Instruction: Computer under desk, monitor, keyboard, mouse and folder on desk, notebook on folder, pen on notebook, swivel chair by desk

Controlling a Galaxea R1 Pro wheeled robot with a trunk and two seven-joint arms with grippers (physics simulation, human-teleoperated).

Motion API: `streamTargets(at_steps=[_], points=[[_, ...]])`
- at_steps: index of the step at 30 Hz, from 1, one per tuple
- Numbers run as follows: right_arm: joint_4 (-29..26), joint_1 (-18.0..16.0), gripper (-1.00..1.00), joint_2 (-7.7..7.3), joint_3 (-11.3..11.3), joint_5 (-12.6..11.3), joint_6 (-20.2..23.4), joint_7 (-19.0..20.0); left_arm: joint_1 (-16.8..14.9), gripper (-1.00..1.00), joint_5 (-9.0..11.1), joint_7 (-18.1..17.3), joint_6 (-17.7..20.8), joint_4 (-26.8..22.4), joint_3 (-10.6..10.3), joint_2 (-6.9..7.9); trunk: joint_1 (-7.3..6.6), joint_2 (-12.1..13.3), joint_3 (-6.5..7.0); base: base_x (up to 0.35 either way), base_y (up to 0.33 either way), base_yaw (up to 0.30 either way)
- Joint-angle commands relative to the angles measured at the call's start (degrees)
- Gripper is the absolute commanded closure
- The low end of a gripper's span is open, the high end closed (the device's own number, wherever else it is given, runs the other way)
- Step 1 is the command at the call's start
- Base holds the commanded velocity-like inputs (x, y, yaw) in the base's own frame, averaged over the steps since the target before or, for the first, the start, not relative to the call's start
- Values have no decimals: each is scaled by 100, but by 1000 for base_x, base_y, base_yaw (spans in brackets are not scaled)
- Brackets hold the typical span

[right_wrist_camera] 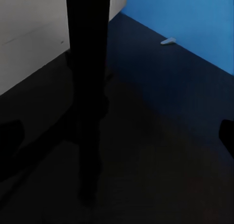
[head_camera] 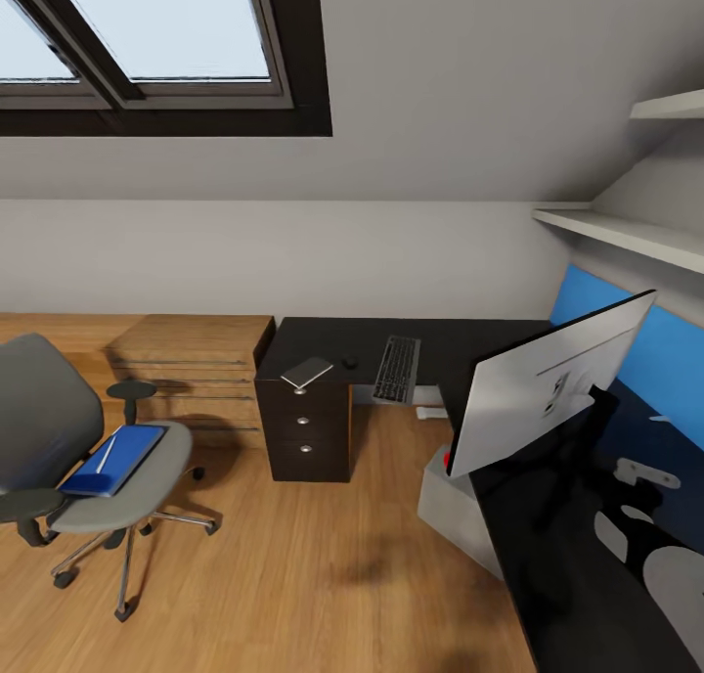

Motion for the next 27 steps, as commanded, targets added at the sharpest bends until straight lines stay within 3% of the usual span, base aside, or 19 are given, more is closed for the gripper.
streamTargets(at_steps=[1,11,21,23,24,27], points=[[5,-6,-100,-2,-26,-18,-24,12,-6,-100,51,45,-25,1,-48,6,3,-12,-13,0,10,0],[0,-6,-100,-18,-27,-19,37,7,-6,-100,51,45,-25,1,-61,-2,3,-12,-13,96,3,0],[-10,-6,-100,-14,-42,-60,61,-251,-6,-100,45,53,-25,1,-57,-3,3,-12,-13,32,0,0],[-14,-6,-100,-12,-88,-169,60,-263,-6,-100,43,53,-23,1,-56,-3,3,-12,-13,2,0,0],[-26,-6,-100,4,-172,-445,63,-271,-6,-100,42,49,-24,1,-56,-3,3,-12,-13,0,0,0],[-35,-6,-100,14,-190,-552,57,-268,-6,-100,42,49,-25,1,-56,-3,3,-12,-13,0,0,0]])
